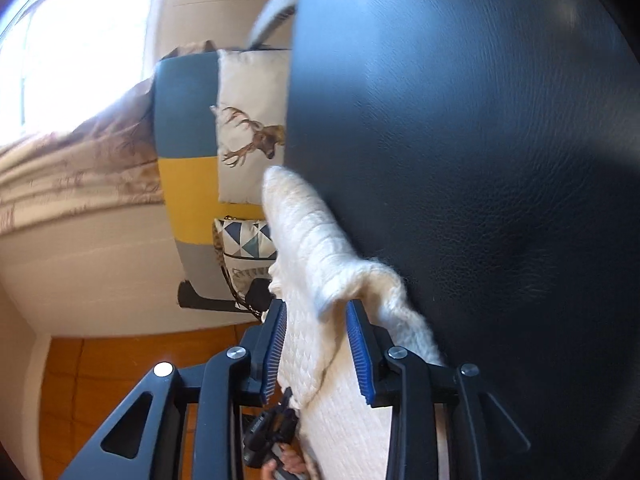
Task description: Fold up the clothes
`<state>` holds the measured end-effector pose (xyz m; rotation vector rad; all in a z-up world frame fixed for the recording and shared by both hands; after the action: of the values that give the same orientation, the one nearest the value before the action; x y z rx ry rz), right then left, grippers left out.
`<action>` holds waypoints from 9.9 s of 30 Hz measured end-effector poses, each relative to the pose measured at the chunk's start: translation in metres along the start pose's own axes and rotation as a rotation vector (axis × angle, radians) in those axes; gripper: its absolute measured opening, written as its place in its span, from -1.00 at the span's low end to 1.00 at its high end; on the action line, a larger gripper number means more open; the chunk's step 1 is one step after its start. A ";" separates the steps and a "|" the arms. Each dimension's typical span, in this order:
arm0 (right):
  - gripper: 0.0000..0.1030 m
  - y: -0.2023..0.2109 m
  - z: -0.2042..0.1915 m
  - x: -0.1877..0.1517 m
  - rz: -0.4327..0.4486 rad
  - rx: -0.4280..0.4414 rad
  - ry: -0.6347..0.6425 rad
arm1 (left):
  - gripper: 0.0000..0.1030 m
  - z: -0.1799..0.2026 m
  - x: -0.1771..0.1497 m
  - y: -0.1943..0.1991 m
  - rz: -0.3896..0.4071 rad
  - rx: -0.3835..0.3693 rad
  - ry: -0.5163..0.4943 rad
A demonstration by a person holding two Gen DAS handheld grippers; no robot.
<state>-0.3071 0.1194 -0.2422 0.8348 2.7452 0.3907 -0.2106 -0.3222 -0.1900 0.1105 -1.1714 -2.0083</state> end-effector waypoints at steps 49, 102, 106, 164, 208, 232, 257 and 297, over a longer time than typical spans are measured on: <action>-0.81 -0.005 -0.036 -0.006 0.153 -0.256 0.348 | -0.72 0.056 -0.012 0.013 0.012 -0.105 -0.158; -0.48 -0.024 -0.082 -0.048 0.101 -0.865 1.118 | -0.91 0.039 0.009 -0.007 0.011 0.147 -0.296; -0.47 -0.033 -0.096 -0.025 0.113 -0.841 1.071 | -0.91 0.026 0.003 -0.005 0.014 0.081 -0.218; -0.75 -0.091 -0.096 0.025 0.042 -1.063 1.225 | -0.89 0.039 -0.004 0.002 0.036 -0.021 -0.263; -0.56 -0.089 -0.083 0.033 -0.016 -0.995 1.220 | -0.88 0.055 0.031 0.009 0.070 0.037 -0.295; -0.55 -0.011 -0.073 -0.031 -0.170 -0.533 0.827 | -0.51 0.003 -0.008 0.016 0.001 0.010 -0.042; -0.27 -0.006 -0.042 -0.060 -0.001 -0.343 0.413 | -0.51 0.017 -0.083 0.041 -0.001 -0.086 0.038; -0.81 -0.008 -0.050 -0.032 0.087 -0.496 0.706 | -0.88 0.005 -0.039 0.024 0.103 -0.023 0.040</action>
<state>-0.3007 0.0852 -0.1929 0.7783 2.9595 1.5662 -0.1718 -0.2987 -0.1805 0.0762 -1.1065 -1.9201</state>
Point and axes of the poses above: each gripper's, at about its wrist camera, not at the fingertips, and y roughly against the way its jaws point, z to its right, x to its top, the point moved 7 cm from there along -y, roughly the way its jaws point, and after that the axes turned 3 degrees about -z, right-handed, at the moved point
